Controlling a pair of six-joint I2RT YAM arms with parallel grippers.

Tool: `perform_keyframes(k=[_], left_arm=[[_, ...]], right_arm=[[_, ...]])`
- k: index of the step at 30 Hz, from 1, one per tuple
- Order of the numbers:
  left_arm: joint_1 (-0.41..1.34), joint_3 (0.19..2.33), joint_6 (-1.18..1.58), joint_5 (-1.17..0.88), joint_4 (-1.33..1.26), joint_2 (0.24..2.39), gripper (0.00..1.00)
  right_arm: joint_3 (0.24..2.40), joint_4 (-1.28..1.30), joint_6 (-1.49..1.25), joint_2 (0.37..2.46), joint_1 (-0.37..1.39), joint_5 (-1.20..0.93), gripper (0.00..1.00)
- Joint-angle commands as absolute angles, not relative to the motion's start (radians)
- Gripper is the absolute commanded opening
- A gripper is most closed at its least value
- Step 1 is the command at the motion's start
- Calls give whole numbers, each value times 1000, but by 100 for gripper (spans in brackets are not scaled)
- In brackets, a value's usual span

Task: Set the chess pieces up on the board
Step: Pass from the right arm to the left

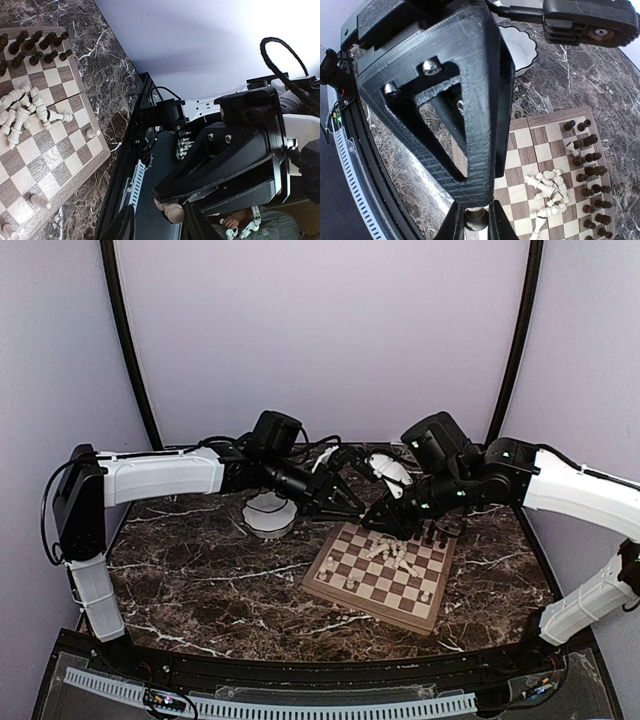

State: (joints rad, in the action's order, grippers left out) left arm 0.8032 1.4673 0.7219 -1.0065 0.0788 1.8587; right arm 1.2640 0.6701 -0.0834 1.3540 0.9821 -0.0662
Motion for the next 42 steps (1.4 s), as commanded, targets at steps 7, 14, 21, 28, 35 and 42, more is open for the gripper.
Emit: perform_keyframes(k=[7,14,21,28,35,42], left_arm=[[812,1505,701,-1034,125,1882,26],[814,1514,707,-1047,131,1901,24],[818,1526,697,-1038,146,1908,21],[818,1553,667,-1017,180,1913,14],[818,1678,450,-768,469,1921,11],[875,1716,216,-431,680,1920,11]], right_arm=[[1299,614,-83,1357,998,-38,10],[1310,610,-90,1369,1000,-4,10],[1337,612,-111,1392,1000,57,9],[1331,607,-113,1380,1000,40,17],[1219,647,-203,1192,992,-36,41],[992,647,-388,970,957,36,44]])
